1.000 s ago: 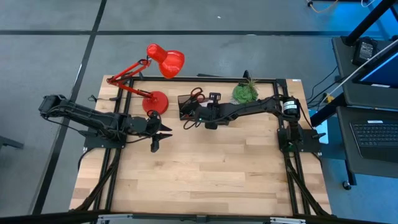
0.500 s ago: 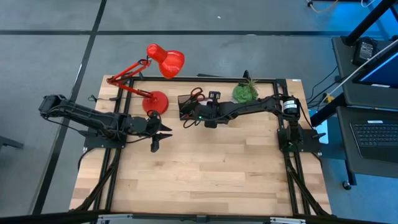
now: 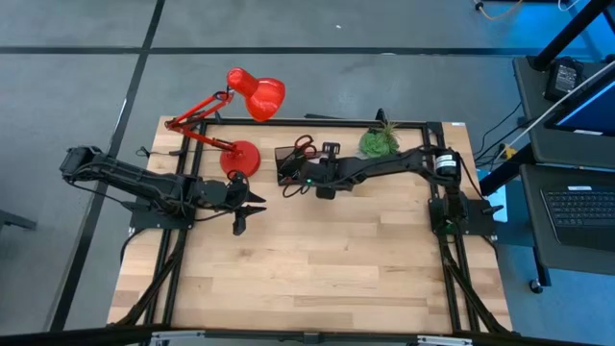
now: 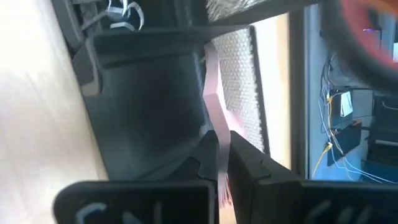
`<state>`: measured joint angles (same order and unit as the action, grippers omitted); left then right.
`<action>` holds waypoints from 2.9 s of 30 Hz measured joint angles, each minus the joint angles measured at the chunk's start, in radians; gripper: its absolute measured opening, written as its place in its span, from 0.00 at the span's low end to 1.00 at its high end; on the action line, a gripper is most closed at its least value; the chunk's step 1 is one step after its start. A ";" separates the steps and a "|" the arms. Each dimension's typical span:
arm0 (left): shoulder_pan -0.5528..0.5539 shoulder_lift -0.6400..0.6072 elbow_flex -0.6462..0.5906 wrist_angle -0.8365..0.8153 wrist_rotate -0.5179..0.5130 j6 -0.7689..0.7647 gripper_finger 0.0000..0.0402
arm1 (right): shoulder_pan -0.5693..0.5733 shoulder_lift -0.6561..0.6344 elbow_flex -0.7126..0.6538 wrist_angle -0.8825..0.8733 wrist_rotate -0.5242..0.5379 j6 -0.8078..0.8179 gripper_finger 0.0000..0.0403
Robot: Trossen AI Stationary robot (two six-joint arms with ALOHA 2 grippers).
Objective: Pick and place office supplies into organizer
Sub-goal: Put the sticky note into the desk organizer, then return to Home Position
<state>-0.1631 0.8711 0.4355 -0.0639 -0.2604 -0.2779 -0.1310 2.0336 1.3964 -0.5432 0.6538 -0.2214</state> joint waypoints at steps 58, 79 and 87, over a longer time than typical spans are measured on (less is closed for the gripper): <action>0.000 -0.006 0.001 -0.019 0.040 0.005 0.26 | 0.126 -0.027 0.241 -0.451 -0.235 0.137 0.29; 0.126 -0.512 -0.112 0.037 0.242 0.198 0.26 | 0.138 -1.007 -0.696 0.268 -0.442 0.218 0.29; 0.203 -0.859 -0.194 -0.046 0.298 0.197 0.26 | 0.109 -1.284 -0.860 0.344 -0.473 0.202 0.29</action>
<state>0.0401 0.0118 0.2411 -0.1104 0.0380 -0.0812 -0.0221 0.7500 0.5359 -0.1987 0.1804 -0.0196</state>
